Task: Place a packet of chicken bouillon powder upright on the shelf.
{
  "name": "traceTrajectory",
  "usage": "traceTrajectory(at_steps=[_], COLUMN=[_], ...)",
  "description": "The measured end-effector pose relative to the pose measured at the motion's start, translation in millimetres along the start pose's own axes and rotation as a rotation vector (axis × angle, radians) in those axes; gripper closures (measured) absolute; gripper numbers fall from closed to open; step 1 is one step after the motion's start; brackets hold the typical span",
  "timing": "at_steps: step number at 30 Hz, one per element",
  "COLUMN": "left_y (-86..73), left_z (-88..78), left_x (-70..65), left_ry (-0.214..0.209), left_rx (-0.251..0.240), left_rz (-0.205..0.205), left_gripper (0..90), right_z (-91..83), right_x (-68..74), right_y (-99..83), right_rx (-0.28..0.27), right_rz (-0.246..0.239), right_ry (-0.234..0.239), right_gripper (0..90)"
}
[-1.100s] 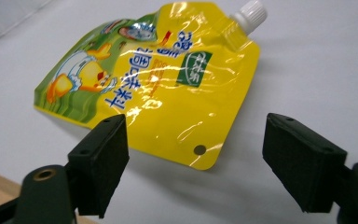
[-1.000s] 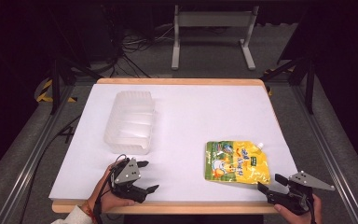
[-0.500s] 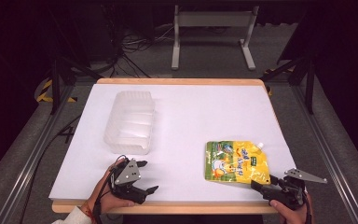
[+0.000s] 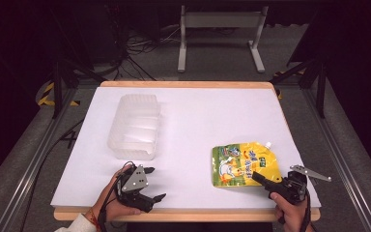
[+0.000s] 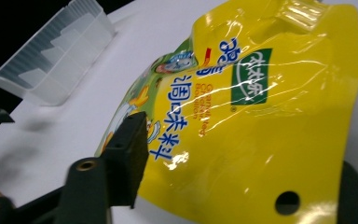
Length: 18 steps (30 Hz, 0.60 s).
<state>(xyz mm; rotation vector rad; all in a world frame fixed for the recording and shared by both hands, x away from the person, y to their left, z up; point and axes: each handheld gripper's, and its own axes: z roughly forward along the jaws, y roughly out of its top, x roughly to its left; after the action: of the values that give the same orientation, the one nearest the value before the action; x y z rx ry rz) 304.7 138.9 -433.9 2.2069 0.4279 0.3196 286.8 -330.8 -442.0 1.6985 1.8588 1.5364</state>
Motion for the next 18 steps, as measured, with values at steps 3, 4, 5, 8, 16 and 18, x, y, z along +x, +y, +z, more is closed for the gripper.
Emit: traceTrajectory(at_steps=[3, 4, 5, 8, 16, 18], left_y=[1.1, 1.4, 1.6, 2.7, 23.4, 28.5], left_z=[0.6, 0.4, 0.2, -1.4, 2.1, 3.9], left_x=[-0.6, -0.4, -0.2, 0.3, 4.3, 5.5], left_ry=[0.003, 0.003, 0.004, 0.008, 0.012, 0.01], left_rx=[-0.004, -0.006, -0.008, -0.018, -0.065, -0.073], left_rz=[0.003, 0.004, 0.001, -0.002, -0.009, -0.011], left_gripper=[12.2, 12.2, 12.3, 12.3, 12.7, 12.7], right_z=[2.9, 2.9, 3.7, 4.3, 9.3, 10.1], right_x=[6.2, 6.2, 8.3, 16.1, 54.8, 59.8], right_y=[4.8, 4.8, 6.1, 10.8, 31.8, 34.2], right_rx=[-0.023, -0.023, -0.031, -0.061, -0.109, -0.106], right_rz=[-0.031, -0.031, -0.038, -0.069, -0.272, -0.3], right_ry=[-0.006, -0.006, 0.0, 0.021, 0.086, 0.095], right_gripper=[67.9, 67.9, 71.2, 78.8, 89.9, 89.9])
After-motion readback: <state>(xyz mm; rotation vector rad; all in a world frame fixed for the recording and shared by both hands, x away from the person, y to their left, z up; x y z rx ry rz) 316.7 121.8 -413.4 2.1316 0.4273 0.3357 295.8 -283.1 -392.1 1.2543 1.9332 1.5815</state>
